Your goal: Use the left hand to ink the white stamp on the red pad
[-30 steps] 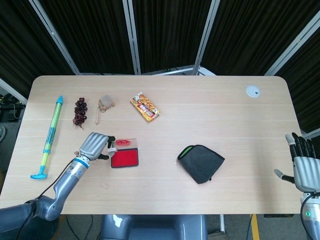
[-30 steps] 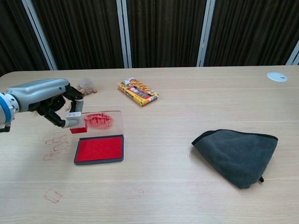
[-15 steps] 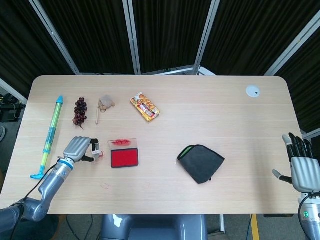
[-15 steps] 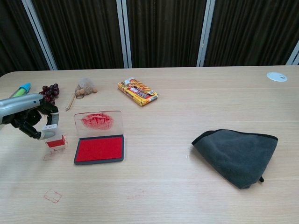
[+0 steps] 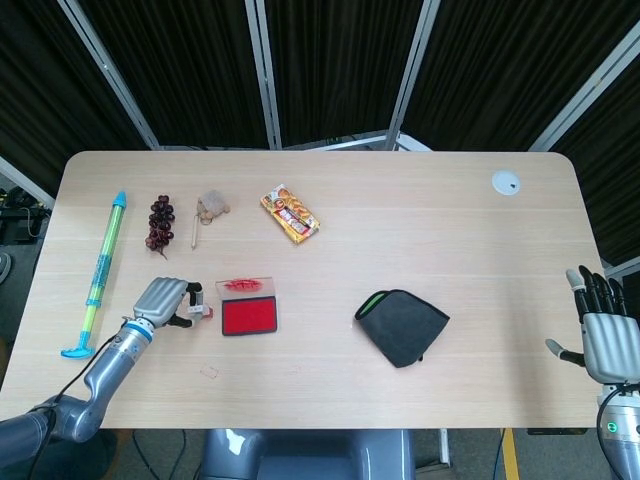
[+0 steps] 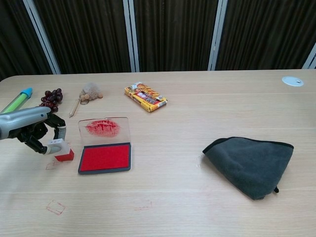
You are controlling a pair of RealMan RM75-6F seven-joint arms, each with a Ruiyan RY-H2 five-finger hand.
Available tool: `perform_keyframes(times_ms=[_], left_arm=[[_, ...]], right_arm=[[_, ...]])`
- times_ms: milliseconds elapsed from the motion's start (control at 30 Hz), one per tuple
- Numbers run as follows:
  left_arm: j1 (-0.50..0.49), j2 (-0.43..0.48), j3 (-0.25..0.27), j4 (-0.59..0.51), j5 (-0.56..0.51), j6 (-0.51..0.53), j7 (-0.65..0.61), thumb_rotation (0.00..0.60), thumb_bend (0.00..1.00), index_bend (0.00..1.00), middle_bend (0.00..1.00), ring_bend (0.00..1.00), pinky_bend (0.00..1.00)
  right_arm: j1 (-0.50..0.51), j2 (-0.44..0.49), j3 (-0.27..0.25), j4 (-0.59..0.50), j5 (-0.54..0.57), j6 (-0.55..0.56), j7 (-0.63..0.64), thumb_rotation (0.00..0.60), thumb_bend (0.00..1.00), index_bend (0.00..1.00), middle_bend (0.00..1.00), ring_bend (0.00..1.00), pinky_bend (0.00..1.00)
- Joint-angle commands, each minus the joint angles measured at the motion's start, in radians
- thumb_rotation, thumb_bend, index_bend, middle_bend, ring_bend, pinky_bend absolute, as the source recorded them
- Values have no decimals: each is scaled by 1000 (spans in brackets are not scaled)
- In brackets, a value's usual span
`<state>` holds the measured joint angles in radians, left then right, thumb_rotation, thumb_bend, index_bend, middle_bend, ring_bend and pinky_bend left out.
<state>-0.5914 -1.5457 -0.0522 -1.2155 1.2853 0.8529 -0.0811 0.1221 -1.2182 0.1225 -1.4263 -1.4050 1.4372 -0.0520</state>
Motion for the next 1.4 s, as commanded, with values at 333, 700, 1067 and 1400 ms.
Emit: perform_keyframes(times_ms=[333, 700, 1067, 1400], left_arm=[[6, 11, 2, -7, 6, 2, 6, 600, 249, 413, 324, 801, 858], [26, 89, 22, -82, 39, 17, -21, 600, 237, 371, 299, 798, 854], [77, 168, 22, -162, 85, 134, -46, 600, 236, 369, 274, 795, 852], [287, 306, 16, -330, 148, 566, 124, 600, 0, 70, 1, 66, 106]], right_arm=[[0, -1, -1, -2, 0, 0, -4, 600, 0, 0, 0, 0, 0], [-1, 5, -3, -11, -7, 5, 4, 600, 0, 0, 0, 0, 0], [-6, 18, -6, -32, -22, 19, 19, 600, 0, 0, 0, 0, 0], [-18, 46, -15, -68, -68, 57, 61, 600, 0, 0, 0, 0, 0]])
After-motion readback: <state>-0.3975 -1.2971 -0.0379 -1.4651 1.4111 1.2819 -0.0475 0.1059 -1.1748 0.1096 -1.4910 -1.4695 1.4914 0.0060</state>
